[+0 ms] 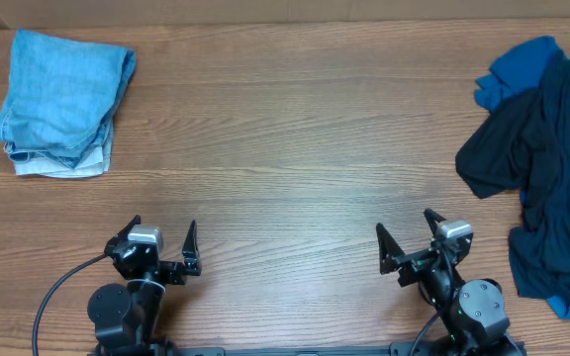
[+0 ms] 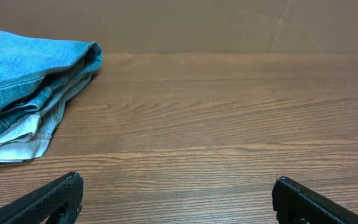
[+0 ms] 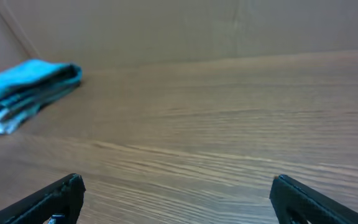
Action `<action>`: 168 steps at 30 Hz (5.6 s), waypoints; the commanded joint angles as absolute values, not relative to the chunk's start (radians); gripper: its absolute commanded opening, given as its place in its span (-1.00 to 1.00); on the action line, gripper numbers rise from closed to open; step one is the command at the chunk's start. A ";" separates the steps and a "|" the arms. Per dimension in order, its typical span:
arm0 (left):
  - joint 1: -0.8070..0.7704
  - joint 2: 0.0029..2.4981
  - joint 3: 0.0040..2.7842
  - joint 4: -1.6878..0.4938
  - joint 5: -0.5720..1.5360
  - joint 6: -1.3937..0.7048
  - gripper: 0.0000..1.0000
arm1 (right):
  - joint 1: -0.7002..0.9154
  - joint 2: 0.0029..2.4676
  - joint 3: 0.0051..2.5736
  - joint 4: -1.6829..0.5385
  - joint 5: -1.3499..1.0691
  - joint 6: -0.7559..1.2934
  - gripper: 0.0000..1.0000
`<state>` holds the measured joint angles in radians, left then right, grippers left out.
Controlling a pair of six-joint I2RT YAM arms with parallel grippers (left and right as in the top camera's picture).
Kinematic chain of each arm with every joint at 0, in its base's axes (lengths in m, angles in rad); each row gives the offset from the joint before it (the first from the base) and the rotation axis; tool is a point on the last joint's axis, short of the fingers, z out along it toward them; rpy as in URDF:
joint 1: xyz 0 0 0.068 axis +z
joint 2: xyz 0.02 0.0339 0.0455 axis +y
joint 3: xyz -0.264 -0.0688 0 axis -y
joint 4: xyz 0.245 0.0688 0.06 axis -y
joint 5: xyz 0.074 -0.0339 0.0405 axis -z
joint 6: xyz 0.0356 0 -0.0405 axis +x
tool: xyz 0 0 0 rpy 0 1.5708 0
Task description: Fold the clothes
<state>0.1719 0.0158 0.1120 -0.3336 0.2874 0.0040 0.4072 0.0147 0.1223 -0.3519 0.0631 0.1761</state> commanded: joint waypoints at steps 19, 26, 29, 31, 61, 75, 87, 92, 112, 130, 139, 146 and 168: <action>0.178 0.011 0.102 -0.332 0.279 0.023 1.00 | 0.403 0.599 1.173 -0.807 0.685 0.368 1.00; 0.178 0.011 0.102 -0.332 0.279 0.023 1.00 | 0.271 0.966 1.577 -1.119 0.753 0.363 1.00; 0.178 0.011 0.102 -0.332 0.279 0.023 1.00 | 0.019 1.087 1.631 -1.132 0.533 0.261 1.00; 0.178 0.011 0.102 -0.332 0.279 0.023 1.00 | -0.191 1.175 1.634 -1.132 0.355 0.207 1.00; 0.178 0.011 0.102 -0.332 0.279 0.023 1.00 | -0.999 1.571 1.266 -1.063 -0.002 0.398 0.41; 0.178 0.011 0.102 -0.332 0.279 0.023 1.00 | -0.999 1.572 1.261 -1.030 -0.003 0.398 -0.09; 0.178 0.011 0.102 -0.332 0.279 0.023 1.00 | -1.000 1.583 1.225 -1.006 -0.002 0.398 -0.03; 0.178 0.011 0.102 -0.332 0.279 0.023 1.00 | -1.000 1.583 1.216 -0.996 -0.011 0.398 -0.89; 0.178 0.011 0.102 -0.332 0.279 0.023 1.00 | 0.108 1.597 2.022 -1.063 -0.247 -0.009 -0.92; 0.178 0.011 0.102 -0.332 0.279 0.023 1.00 | 0.315 1.824 2.022 -1.034 -0.290 -0.008 -0.92; 0.176 0.011 0.110 -0.126 0.441 0.012 1.00 | 0.315 1.824 2.022 -1.054 -0.293 0.003 -0.92; 0.175 0.343 0.680 -0.389 0.572 -0.030 1.00 | 0.314 1.824 2.022 -0.979 -0.286 0.115 -0.92; -0.665 1.428 1.019 -0.300 -0.065 -0.103 1.00 | 0.314 1.859 2.022 -0.839 -0.136 0.480 -0.92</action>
